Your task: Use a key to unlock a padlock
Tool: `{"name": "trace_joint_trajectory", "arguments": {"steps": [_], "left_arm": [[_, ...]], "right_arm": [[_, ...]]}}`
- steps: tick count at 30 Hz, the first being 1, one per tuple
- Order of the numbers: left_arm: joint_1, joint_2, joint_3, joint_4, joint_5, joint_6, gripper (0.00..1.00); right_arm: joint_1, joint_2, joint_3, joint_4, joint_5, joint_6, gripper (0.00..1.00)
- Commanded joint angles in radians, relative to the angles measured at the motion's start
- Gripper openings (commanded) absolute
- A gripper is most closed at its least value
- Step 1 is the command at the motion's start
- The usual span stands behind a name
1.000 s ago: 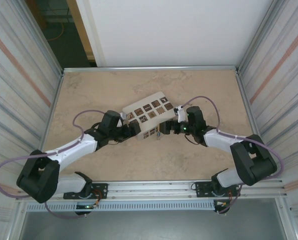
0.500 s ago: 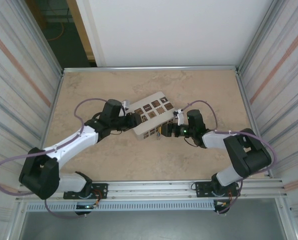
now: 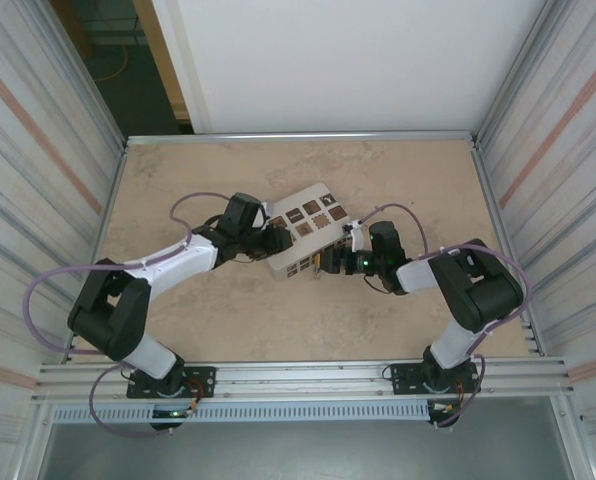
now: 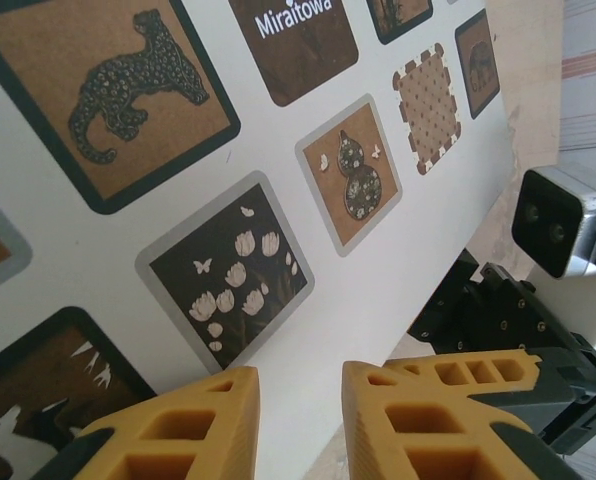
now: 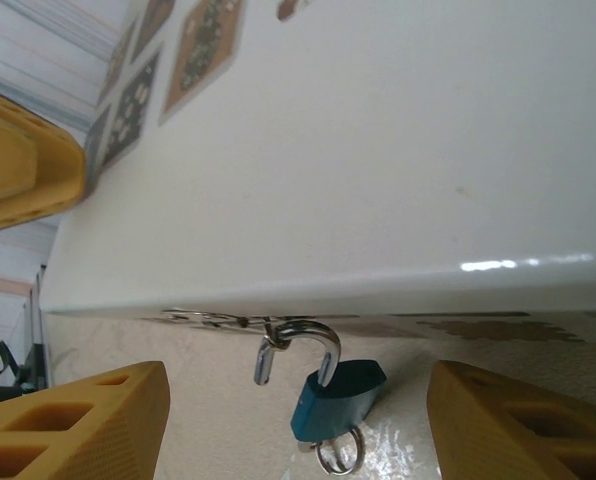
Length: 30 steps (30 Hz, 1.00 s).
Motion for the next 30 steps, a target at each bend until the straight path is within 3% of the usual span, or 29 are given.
{"name": "trace_joint_trajectory", "arguments": {"steps": [1,19,30], "left_arm": [[-0.004,0.018,0.029,-0.002,0.019,0.037,0.28],[-0.004,0.071,0.024,0.001,0.035,0.04,0.27],[-0.004,0.071,0.023,0.003,0.039,0.037,0.26]], "right_arm": [[0.014,0.023,0.035,0.027,-0.027,-0.02,0.67],[0.053,0.076,0.077,0.043,-0.096,-0.032,0.61],[0.041,0.044,0.042,0.022,-0.101,-0.05,0.5]]}}
